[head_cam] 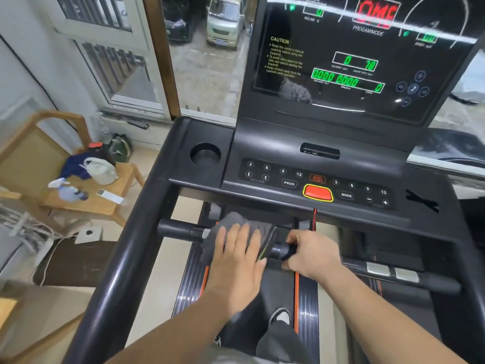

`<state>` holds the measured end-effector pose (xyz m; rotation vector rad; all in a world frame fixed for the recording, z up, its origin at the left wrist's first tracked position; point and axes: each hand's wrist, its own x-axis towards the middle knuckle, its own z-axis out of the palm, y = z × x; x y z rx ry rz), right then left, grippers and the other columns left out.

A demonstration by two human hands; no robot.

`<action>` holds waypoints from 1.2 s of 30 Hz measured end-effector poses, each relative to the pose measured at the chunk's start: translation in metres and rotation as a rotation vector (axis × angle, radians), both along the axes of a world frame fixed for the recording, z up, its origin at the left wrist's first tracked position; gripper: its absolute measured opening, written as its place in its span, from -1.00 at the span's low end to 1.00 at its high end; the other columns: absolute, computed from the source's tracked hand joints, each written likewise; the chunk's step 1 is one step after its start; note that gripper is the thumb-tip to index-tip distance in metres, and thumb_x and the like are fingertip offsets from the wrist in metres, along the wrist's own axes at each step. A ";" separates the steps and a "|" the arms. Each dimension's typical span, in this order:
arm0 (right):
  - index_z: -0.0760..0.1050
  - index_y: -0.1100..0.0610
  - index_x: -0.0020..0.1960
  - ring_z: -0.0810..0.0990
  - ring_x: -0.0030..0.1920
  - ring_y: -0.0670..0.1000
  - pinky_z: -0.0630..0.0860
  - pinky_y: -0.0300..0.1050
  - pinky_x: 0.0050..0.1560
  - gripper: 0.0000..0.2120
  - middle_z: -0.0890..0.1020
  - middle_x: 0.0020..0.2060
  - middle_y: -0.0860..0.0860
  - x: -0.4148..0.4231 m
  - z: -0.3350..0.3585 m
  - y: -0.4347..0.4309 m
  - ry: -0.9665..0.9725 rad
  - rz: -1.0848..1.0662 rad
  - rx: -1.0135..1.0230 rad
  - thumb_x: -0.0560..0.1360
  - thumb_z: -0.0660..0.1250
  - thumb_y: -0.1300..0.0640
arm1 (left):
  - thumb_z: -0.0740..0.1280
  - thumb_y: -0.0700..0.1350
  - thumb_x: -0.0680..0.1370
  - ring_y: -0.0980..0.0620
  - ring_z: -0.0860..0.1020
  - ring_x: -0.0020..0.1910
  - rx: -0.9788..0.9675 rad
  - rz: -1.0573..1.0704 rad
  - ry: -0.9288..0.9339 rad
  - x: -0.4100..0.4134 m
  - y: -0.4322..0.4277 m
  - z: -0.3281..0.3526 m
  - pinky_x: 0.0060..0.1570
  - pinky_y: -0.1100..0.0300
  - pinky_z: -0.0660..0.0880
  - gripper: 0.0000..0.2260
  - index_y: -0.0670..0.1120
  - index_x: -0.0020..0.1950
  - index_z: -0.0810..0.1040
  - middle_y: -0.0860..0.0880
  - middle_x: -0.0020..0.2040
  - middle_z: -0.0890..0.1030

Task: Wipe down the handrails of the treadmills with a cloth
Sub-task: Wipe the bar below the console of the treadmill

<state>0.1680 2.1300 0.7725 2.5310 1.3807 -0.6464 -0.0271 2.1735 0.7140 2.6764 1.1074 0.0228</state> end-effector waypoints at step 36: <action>0.41 -0.09 -0.09 0.54 -0.11 0.00 0.47 -0.13 -0.13 -0.63 0.49 -0.24 -0.18 0.099 0.000 -0.037 0.195 0.244 -0.001 0.32 0.54 -0.18 | 0.06 0.14 0.68 -0.19 0.44 0.39 0.104 -0.054 0.064 0.082 -0.045 0.003 0.45 -0.20 0.30 -0.50 -0.03 0.58 0.32 -0.12 0.40 0.49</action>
